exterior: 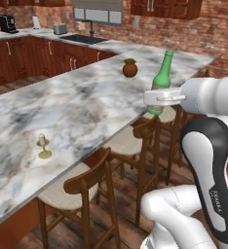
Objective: Get the candle and the beer from the cabinet and move them to the dining counter.
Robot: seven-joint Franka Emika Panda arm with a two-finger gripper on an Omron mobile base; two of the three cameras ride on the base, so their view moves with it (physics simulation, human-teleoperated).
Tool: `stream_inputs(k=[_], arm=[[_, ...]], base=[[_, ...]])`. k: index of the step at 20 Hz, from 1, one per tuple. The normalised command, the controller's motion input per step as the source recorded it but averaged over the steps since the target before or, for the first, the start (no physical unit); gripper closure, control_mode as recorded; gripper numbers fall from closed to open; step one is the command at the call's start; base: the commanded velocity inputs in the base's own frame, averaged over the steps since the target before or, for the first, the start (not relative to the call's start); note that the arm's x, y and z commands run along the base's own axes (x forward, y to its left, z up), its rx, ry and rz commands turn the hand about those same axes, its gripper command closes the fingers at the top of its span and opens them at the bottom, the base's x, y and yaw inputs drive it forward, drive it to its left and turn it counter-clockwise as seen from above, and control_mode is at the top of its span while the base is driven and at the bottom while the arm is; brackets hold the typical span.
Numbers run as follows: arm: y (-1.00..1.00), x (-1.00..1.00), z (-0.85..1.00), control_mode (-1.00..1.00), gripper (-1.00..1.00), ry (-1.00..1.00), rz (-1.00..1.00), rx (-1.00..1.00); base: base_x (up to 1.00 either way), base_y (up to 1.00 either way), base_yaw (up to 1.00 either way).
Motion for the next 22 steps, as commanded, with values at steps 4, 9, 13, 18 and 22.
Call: stream_inputs(k=[4,9,13,18,22], arm=[[0.00,0.00,0.00,1.00,1.00,0.00,0.00,0.00],[0.00,0.00,0.00,1.00,1.00,0.00,0.00,0.00],[0.00,0.00,0.00,1.00,1.00,0.00,0.00,0.00],[0.00,0.00,0.00,1.00,1.00,0.00,0.00,0.00],[0.00,0.00,0.00,1.00,1.00,0.00,0.00,0.00]], base=[[0.34,-0.51,0.14],[0.34,-0.46,0.20],[0.33,-0.46,0.21],[0.35,-0.37,0.31],[0.35,-0.23,0.46]])
